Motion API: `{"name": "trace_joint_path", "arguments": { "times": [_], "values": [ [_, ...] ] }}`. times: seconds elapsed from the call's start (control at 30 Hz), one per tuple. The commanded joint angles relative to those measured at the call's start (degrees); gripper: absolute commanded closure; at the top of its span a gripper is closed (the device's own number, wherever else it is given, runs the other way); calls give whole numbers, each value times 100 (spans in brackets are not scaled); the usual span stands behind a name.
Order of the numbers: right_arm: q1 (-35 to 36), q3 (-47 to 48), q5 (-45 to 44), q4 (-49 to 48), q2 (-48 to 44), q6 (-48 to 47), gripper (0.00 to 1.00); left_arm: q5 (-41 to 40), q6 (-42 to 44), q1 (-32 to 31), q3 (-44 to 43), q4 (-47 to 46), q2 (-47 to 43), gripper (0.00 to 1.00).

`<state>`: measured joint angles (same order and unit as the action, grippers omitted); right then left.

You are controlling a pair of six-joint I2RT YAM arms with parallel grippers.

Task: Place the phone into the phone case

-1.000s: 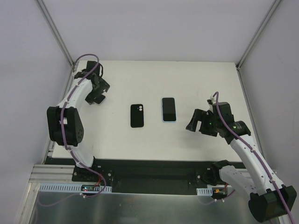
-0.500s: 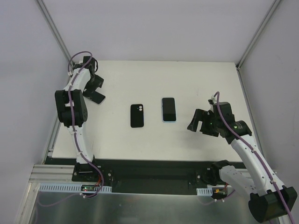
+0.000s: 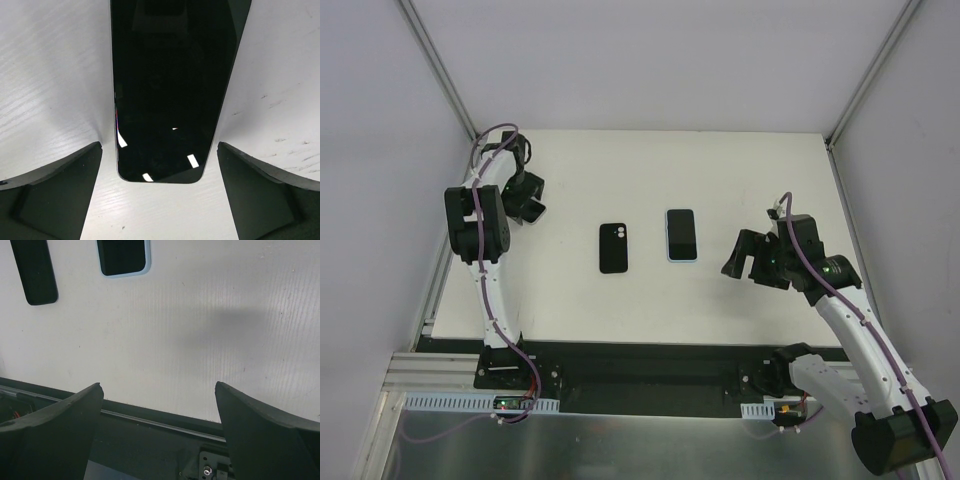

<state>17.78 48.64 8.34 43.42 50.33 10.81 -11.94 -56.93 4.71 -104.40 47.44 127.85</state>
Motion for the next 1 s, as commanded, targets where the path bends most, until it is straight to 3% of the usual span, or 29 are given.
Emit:
{"name": "trace_joint_path", "arguments": {
  "times": [0.0,0.47,0.63,0.87,0.97],
  "values": [
    [24,145,-78,88,-23,-61,4,69,-205,109,-81,231,38,3],
    [24,233,106,-53,144,9,4,289,208,118,297,222,3,19],
    [24,304,264,-141,197,114,4,254,507,118,665,213,-102,33],
    [32,260,388,-307,197,202,4,491,1673,-4,912,73,-418,42],
    [32,268,554,-597,320,290,4,561,2306,-294,1228,-260,-812,52]
  ]
}}
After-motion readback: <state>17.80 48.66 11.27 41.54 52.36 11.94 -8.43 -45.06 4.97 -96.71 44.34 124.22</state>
